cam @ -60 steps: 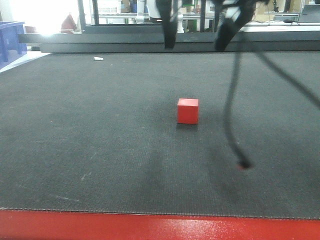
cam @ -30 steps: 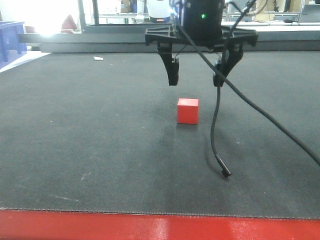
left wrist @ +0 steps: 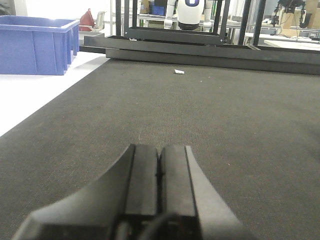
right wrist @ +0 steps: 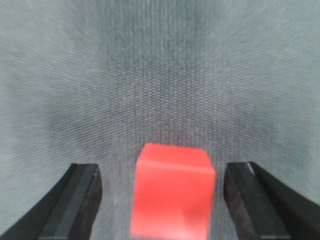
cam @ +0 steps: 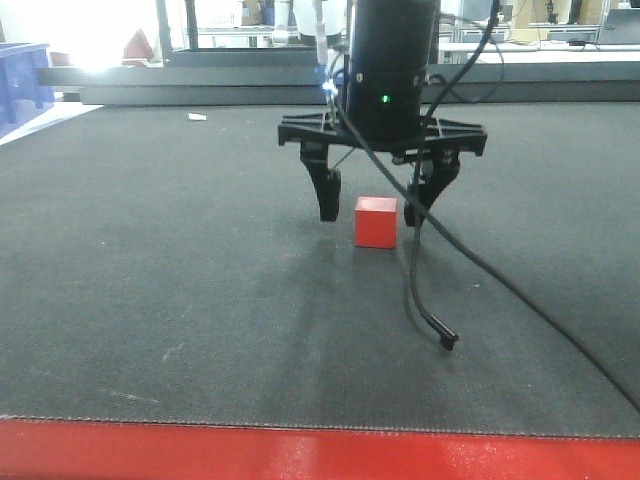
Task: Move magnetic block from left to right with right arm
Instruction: 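Lower the open right gripper over the red cube, then close the right gripper on the red cube and lift it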
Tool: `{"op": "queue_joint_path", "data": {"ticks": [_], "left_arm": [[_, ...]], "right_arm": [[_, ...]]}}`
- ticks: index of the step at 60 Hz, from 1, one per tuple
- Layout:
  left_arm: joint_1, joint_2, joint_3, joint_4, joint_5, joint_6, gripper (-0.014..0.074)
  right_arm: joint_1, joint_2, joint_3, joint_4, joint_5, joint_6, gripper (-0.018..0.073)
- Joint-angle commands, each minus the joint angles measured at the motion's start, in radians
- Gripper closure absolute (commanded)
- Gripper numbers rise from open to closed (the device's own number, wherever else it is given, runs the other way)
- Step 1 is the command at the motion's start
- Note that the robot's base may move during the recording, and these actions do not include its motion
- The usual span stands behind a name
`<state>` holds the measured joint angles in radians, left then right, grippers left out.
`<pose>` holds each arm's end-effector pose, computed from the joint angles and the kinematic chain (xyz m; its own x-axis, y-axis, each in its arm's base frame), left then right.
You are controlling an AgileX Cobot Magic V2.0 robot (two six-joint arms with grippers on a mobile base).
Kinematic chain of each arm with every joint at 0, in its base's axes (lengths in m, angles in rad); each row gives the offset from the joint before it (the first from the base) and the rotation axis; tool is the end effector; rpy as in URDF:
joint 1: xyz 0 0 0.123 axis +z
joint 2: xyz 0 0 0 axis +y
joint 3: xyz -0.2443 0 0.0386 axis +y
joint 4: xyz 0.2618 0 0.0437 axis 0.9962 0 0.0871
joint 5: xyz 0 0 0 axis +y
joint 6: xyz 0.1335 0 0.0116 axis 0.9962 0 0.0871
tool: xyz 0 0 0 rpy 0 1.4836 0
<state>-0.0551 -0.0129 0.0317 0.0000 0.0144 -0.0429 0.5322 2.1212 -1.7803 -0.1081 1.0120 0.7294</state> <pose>0.1514 -0.0083 0.2044 0.0515 -0.0458 -0.9976 0.0573 0.9974 -0.0428 0.4046 0.2241 0.1375 -0.9424 0.1644 -0.2913 0.1344 0.9836 0.1203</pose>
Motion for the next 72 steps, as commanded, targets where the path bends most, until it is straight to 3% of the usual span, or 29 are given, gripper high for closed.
{"op": "queue_joint_path", "data": {"ticks": [1,11,17,27,46,72], "left_arm": [[-0.005,-0.013,0.01,0.0,-0.09,-0.004,0.0713],[-0.005,-0.013,0.01,0.0,-0.09,-0.004,0.0713],[-0.005,-0.013,0.01,0.0,-0.09,-0.004,0.0713],[-0.005,-0.013,0.01,0.0,-0.09,-0.004,0.0713],[-0.005,-0.013,0.01,0.0,-0.09,-0.004,0.0713],[-0.005,-0.013,0.01,0.0,-0.09,-0.004,0.0713]], "right_arm": [[-0.006,-0.05,-0.03,-0.009,-0.022,-0.019,0.0009],[-0.006,-0.05,-0.03,-0.01,-0.016,-0.037,0.0231],[-0.006,-0.06,-0.03,-0.019,-0.015,-0.038,0.0306],[-0.006,-0.113,-0.03,-0.059,-0.015,-0.084,0.031],[-0.049,-0.273,0.029,-0.04,0.027,-0.341,0.031],[-0.259,-0.681,0.531,-0.015,-0.135,-0.482,0.031]]}}
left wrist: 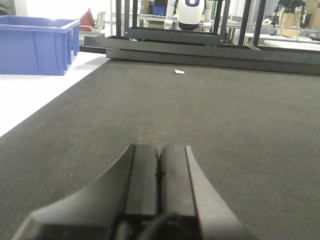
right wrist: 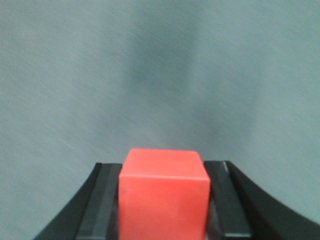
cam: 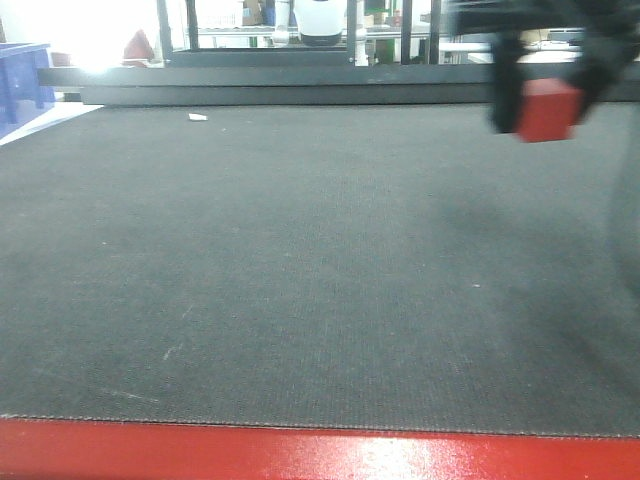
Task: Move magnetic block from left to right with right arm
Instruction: 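Close the right gripper on the red cube and lift it, then hold the red cube in the right gripper while turning away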
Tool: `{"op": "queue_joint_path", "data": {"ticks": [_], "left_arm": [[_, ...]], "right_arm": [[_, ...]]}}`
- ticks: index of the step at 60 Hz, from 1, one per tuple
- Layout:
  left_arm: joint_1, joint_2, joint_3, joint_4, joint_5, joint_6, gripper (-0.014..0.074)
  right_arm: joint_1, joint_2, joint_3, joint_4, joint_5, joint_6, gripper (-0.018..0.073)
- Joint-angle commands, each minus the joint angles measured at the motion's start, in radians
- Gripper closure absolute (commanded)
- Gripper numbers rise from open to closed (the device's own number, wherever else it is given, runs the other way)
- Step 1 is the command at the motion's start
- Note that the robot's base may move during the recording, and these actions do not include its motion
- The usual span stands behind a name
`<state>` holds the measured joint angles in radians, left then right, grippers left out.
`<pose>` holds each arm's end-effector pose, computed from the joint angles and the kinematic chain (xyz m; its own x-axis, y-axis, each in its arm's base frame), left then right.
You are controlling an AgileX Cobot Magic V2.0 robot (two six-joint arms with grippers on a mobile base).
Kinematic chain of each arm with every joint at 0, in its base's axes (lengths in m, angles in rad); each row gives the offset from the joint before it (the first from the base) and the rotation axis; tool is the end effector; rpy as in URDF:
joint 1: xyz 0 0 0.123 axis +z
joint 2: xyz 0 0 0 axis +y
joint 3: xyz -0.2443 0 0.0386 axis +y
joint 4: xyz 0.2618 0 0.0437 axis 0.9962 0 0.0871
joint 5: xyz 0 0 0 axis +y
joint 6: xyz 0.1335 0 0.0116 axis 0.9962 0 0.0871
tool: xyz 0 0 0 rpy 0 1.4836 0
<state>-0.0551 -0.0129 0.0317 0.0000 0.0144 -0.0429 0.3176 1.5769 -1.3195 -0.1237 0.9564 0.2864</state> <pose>0.1514 -0.0083 0.2044 0.0515 -0.0458 -0.9976 0.0573 0.9974 -0.0428 0.3482 0.1002 0.2225 -0.8940 -0.0706 -0.4424 -0.0805 0.9968 0.0035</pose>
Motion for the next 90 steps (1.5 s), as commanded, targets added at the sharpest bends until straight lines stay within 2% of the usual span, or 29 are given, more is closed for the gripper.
{"op": "queue_joint_path", "data": {"ticks": [1,14,39,63,75,90], "left_arm": [[-0.005,-0.013,0.01,0.0,-0.09,-0.004,0.0713],[-0.005,-0.013,0.01,0.0,-0.09,-0.004,0.0713],[-0.005,-0.013,0.01,0.0,-0.09,-0.004,0.0713],[-0.005,-0.013,0.01,0.0,-0.09,-0.004,0.0713],[-0.005,-0.013,0.01,0.0,-0.09,-0.004,0.0713],[-0.005,-0.013,0.01,0.0,-0.09,-0.004,0.0713]], "right_arm": [[-0.051,-0.152,0.09,0.001,-0.087,-0.042,0.031],[-0.131,-0.394,0.363,0.002,-0.193,-0.095,0.031],[-0.131,-0.89,0.688,0.024,-0.275,-0.129,0.031],[-0.131,-1.38,0.725,0.023,-0.274,-0.129,0.031],[-0.131,-1.495,0.725,0.023,-0.276,-0.129,0.031],[-0.131,-1.506,0.725,0.023,-0.281,-0.129,0.031]]}}
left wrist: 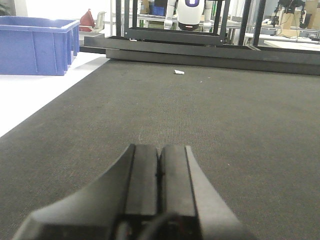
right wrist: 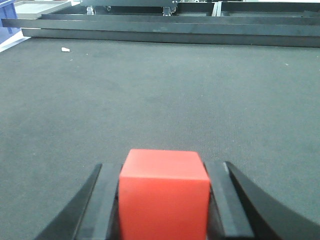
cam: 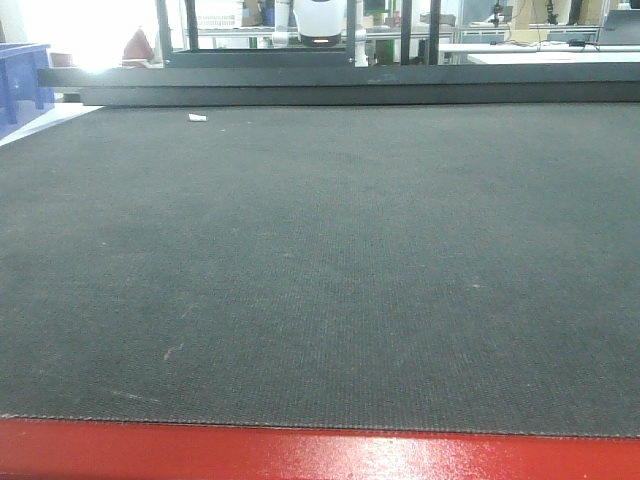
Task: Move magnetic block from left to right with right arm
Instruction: 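Hold the red cube in the right gripper while turning away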
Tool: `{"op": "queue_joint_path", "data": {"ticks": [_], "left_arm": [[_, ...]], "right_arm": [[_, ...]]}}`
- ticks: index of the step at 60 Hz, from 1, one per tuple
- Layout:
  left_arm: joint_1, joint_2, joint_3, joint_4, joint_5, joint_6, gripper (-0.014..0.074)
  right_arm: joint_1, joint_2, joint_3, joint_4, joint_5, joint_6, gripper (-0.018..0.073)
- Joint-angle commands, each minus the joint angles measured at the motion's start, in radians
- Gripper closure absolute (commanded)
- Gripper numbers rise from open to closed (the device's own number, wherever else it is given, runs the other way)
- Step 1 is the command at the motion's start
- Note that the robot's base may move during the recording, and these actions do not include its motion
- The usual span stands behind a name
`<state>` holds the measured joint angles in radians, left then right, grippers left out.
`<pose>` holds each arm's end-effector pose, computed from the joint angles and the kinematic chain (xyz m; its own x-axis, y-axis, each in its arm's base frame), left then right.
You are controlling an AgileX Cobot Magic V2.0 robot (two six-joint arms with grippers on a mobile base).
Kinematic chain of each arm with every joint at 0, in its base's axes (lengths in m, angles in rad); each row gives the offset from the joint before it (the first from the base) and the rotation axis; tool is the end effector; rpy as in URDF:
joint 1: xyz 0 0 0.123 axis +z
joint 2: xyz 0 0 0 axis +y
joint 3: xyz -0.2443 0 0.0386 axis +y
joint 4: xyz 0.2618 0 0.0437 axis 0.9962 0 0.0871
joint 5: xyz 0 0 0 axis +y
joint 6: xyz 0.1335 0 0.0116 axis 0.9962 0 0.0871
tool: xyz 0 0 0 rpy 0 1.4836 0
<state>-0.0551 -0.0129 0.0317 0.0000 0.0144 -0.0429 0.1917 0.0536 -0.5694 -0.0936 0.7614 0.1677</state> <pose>0.1514 -0.0083 0.2044 0.0515 -0.0458 -0.9976 0.0573 0.9974 -0.0428 0.0963 0.0099 0.3209 -0.1647 0.0694 -0.9839 -0.1117 0.9898 0.0885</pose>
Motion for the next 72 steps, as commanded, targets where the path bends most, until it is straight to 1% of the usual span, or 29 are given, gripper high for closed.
{"op": "queue_joint_path", "data": {"ticks": [1,72], "left_arm": [[-0.005,-0.013,0.01,0.0,-0.09,-0.004,0.0713],[-0.003,-0.013,0.01,0.0,-0.09,-0.004,0.0713]], "right_arm": [[-0.006,0.017,-0.025,-0.007,-0.086,-0.01,0.031],[-0.006,0.017,-0.025,-0.007,-0.086,-0.01,0.031]]}}
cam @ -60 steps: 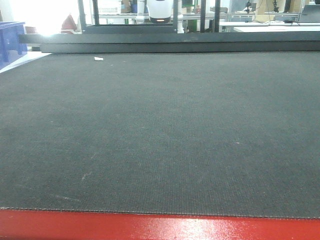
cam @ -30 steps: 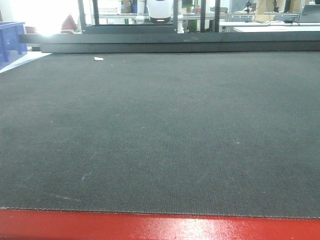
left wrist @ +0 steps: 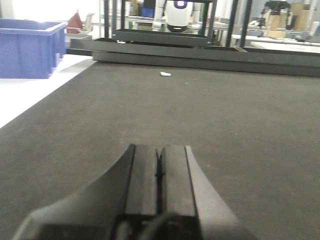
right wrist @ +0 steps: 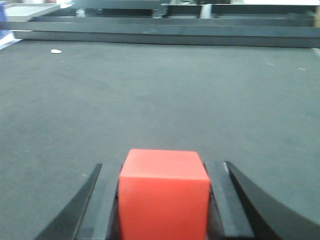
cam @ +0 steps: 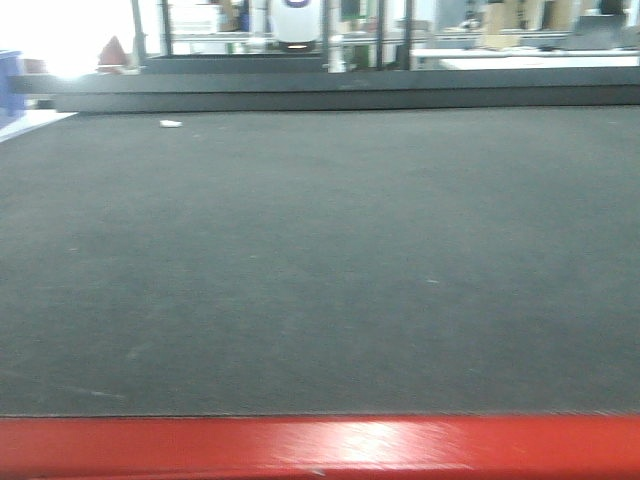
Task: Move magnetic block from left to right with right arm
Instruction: 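Hold the red cube in the right gripper while turning away, then drive the base across the room carrying the cube in the right gripper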
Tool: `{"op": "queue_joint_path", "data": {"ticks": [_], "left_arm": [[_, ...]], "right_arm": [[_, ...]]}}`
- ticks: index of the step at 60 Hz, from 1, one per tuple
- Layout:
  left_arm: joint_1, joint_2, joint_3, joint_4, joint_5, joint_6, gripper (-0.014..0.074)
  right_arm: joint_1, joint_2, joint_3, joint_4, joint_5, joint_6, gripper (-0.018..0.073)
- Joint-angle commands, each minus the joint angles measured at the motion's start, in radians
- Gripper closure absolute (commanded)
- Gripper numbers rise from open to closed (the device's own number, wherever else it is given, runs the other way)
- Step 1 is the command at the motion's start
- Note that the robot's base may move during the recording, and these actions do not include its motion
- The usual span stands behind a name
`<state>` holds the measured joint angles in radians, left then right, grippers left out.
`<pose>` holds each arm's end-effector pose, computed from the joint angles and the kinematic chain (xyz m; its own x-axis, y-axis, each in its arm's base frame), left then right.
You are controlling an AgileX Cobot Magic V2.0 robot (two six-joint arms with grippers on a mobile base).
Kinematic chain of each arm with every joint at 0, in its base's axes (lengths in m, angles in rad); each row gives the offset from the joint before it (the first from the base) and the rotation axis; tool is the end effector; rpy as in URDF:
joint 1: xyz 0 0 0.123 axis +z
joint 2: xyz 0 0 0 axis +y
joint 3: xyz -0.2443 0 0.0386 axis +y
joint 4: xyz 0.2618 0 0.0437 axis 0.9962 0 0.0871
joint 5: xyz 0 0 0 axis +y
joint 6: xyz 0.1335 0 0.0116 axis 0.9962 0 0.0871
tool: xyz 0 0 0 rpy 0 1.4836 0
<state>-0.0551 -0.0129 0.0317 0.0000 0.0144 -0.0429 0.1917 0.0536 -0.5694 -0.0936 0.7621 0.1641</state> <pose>0.1514 -0.0083 0.2044 0.0515 -0.0458 -0.9976 0.0573 0.9974 -0.0428 0.0963 0.0099 0.3208 -0.1650 0.0657 -0.9841 -0.1122 0.9900 0.0849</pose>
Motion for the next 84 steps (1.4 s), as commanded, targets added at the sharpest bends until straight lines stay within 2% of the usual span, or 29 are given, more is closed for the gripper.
{"op": "queue_joint_path", "data": {"ticks": [1,84], "left_arm": [[-0.003,-0.013,0.01,0.0,-0.09,-0.004,0.0713],[-0.001,-0.013,0.01,0.0,-0.09,-0.004,0.0713]], "right_arm": [[-0.006,0.017,-0.025,-0.007,-0.087,-0.007,0.031],[-0.006,0.017,-0.025,-0.007,-0.087,-0.007,0.031]]}}
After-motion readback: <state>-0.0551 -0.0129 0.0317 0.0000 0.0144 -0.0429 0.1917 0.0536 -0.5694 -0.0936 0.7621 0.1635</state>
